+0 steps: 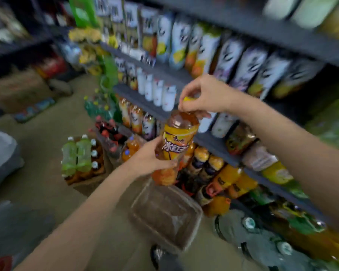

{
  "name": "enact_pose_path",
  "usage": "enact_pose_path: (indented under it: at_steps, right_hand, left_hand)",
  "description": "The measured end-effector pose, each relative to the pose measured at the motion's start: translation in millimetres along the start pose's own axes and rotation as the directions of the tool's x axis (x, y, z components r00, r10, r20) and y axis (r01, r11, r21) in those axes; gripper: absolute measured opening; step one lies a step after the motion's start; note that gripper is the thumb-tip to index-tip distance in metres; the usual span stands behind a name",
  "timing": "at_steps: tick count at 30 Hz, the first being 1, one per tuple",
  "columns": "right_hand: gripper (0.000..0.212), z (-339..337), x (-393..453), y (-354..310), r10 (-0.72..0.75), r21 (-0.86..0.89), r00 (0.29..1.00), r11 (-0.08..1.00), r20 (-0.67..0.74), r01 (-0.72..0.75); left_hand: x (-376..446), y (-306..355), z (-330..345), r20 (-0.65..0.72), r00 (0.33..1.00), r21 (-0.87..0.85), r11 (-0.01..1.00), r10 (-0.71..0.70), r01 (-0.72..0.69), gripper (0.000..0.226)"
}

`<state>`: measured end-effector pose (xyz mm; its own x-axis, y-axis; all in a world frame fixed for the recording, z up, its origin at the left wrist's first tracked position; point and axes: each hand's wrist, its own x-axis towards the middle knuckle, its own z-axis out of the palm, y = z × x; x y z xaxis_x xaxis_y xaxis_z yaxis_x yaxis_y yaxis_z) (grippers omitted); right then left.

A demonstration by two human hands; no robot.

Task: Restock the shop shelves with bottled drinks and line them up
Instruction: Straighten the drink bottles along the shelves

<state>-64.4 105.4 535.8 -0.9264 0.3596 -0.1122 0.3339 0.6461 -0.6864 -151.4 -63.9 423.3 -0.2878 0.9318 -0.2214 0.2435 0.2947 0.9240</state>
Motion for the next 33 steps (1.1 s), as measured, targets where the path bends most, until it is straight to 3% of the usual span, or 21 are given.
enact_pose_path:
  at_steps: [4, 8, 10, 14, 16, 19, 25, 29, 33]
  right_hand:
    - [0.015, -64, -101, -16, 0.154, 0.348, 0.940, 0.936, -0.305, -0.040]
    - [0.015, -92, -195, -12, 0.344, 0.405, 0.929, 0.876, -0.140, -0.263]
    - [0.008, -101, -230, -15, 0.380, 0.514, 0.900, 0.827, -0.213, -0.228]
    - [0.009, -136, -301, -14, 0.458, 0.574, 0.701, 0.815, -0.546, -0.086]
    - [0.016, -158, -341, -2, 0.482, 0.546, 0.573, 0.835, -0.663, -0.070]
    - [0.029, -190, -404, 26, 0.486, 0.463, 0.410, 0.872, -0.772, -0.162]
    - [0.053, -270, -544, 123, 0.406, 0.277, 0.209, 0.843, -0.890, -0.460]
    - [0.061, -328, -620, 193, 0.381, 0.262, 0.072, 0.750, -0.922, -0.608]
    - [0.063, -359, -655, 251, 0.418, 0.298, 0.035, 0.701, -0.908, -0.648]
  left_hand:
    - [-17, 110, 32, 0.014, 0.993, 0.030, 0.993, 0.114, -0.114, 0.040]
    - [-11, 198, 76, 0.002, 0.980, 0.070, 0.978, 0.198, -0.197, 0.031]
    - [-8, 238, 105, -0.003, 0.957, 0.103, 0.952, 0.291, -0.290, 0.033]
    - [-9, 314, 178, 0.090, 0.860, 0.350, 0.793, 0.501, -0.499, 0.069]
    - [-10, 343, 222, 0.147, 0.820, 0.420, 0.716, 0.553, -0.558, 0.068]
    - [-10, 381, 291, 0.225, 0.766, 0.396, 0.661, 0.603, -0.637, 0.058]
    - [13, 441, 439, 0.399, 0.709, 0.516, 0.497, 0.582, -0.698, 0.054]
    - [35, 465, 506, 0.357, 0.750, 0.562, 0.513, 0.556, -0.648, 0.047]
    - [56, 475, 545, 0.306, 0.783, 0.589, 0.538, 0.542, -0.603, 0.047]
